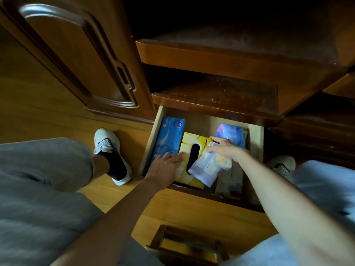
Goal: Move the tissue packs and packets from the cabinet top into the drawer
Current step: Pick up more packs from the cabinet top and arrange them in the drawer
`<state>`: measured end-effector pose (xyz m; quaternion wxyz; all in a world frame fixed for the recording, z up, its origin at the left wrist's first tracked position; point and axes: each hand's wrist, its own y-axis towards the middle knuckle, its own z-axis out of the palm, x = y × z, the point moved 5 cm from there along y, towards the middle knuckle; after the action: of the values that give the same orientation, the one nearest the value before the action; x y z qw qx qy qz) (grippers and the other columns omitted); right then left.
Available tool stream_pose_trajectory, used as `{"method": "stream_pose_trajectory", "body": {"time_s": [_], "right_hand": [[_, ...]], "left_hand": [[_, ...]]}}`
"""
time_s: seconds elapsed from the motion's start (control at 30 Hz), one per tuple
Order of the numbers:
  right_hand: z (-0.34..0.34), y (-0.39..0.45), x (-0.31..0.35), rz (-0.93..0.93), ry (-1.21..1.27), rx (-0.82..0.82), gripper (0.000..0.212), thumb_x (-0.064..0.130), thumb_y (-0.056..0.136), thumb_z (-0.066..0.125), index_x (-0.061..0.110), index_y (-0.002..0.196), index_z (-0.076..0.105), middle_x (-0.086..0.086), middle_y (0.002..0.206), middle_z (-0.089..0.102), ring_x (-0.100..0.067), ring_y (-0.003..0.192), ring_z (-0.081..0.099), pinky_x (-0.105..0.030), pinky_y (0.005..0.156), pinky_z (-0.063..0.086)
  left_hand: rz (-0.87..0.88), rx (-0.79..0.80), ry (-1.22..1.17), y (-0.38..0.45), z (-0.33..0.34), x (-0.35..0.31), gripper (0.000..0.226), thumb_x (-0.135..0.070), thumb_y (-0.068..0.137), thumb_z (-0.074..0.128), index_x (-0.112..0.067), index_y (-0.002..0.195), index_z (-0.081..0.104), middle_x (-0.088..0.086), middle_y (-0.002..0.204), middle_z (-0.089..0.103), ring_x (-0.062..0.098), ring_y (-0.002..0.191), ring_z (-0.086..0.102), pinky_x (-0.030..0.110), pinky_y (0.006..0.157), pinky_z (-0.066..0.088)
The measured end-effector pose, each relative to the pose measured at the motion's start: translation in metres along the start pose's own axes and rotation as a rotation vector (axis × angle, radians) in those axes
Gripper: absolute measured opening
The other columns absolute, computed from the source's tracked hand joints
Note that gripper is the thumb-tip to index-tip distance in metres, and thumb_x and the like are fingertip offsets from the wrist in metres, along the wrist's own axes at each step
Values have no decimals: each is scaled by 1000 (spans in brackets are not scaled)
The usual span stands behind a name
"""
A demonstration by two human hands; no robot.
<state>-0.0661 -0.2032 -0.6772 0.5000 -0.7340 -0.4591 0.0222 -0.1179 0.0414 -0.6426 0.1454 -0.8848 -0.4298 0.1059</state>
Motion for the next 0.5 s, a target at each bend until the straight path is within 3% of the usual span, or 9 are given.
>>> {"method": "stream_pose_trajectory", "body": {"time_s": [0.1, 0.2, 0.3, 0.43, 0.5], "right_hand": [[4, -3, 7, -15, -56, 54, 93, 51, 68, 65, 42, 154, 32, -6, 162, 30, -31, 145, 32, -37, 100, 39], [8, -7, 4, -11, -12, 89, 91, 47, 76, 67, 44, 156, 25, -4, 164, 25, -32, 145, 30, -39, 99, 38], [14, -11, -1, 0, 66, 69, 89, 47, 78, 67, 45, 156, 24, -5, 164, 24, -33, 145, 30, -43, 104, 39], [24, -16, 0, -19, 100, -66, 89, 45, 80, 69, 43, 157, 25, -7, 162, 29, -34, 142, 35, -37, 92, 39], [21, -21, 1, -14, 136, -116, 87, 46, 81, 71, 38, 157, 30, -7, 162, 30, -33, 144, 35, -39, 102, 41]], "left_hand": [[30, -52, 54, -2, -12, 0, 35, -23, 100, 44, -24, 127, 67, -14, 150, 48, 23, 127, 46, 39, 92, 39], [-3, -79, 42, 0, -18, -5, 31, -26, 96, 45, -25, 109, 74, -13, 124, 67, 19, 120, 52, 36, 90, 39], [-67, -109, -43, 1, -16, -7, 32, -23, 93, 45, -22, 114, 70, -5, 119, 70, 21, 119, 54, 37, 90, 39], [-109, -112, -143, 8, -9, -7, 36, -31, 97, 48, -23, 126, 67, -1, 127, 68, 22, 121, 55, 38, 96, 41], [-177, -158, -246, 13, -11, -5, 41, -46, 97, 45, -26, 123, 69, 1, 119, 71, 24, 114, 59, 39, 92, 45]]}}
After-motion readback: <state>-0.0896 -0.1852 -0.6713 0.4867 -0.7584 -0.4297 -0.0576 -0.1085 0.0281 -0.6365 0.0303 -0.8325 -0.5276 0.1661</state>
